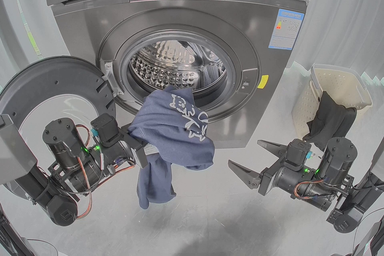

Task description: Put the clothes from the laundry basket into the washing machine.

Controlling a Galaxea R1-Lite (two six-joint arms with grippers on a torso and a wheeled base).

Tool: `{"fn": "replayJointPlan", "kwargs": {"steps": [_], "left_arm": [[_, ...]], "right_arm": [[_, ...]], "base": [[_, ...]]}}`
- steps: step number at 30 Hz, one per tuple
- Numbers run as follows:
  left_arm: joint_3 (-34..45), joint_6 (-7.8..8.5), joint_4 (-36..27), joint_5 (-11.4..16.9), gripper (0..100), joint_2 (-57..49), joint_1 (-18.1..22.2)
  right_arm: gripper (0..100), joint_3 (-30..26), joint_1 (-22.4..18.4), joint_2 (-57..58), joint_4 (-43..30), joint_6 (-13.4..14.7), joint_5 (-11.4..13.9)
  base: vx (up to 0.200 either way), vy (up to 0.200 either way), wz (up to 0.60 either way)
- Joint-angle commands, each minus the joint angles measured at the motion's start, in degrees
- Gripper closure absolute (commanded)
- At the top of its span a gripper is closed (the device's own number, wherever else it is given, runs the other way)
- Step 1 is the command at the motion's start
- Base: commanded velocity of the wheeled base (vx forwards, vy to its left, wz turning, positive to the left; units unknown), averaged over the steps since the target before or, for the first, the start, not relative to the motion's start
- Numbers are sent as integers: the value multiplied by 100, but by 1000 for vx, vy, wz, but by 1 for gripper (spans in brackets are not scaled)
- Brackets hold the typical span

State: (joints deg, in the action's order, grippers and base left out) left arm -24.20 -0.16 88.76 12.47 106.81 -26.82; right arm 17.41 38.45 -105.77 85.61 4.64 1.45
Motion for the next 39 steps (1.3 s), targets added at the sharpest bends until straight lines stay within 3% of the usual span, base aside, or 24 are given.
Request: {"fn": "replayJointPlan", "kwargs": {"steps": [1,12,18,21,30,39], "left_arm": [[-15,-2,1,1,100,41,-8],[12,-11,1,1,100,129,-69],[-6,33,1,-17,100,199,-78],[20,130,10,-25,100,199,-131],[20,121,1,-25,100,243,-210],[-32,130,1,-25,100,358,-218]], "right_arm": [[0,-1,13,-23,-1,1,4],[0,-1,13,-32,-1,1,4],[0,-1,5,-41,-1,1,13],[0,-1,-4,-49,-1,1,13],[0,-9,13,-58,-1,1,13],[0,-18,31,-58,-1,1,13]], "base": [[200,0,0],[0,0,0],[0,100,0],[0,0,0],[0,0,0],[200,0,0]]}}
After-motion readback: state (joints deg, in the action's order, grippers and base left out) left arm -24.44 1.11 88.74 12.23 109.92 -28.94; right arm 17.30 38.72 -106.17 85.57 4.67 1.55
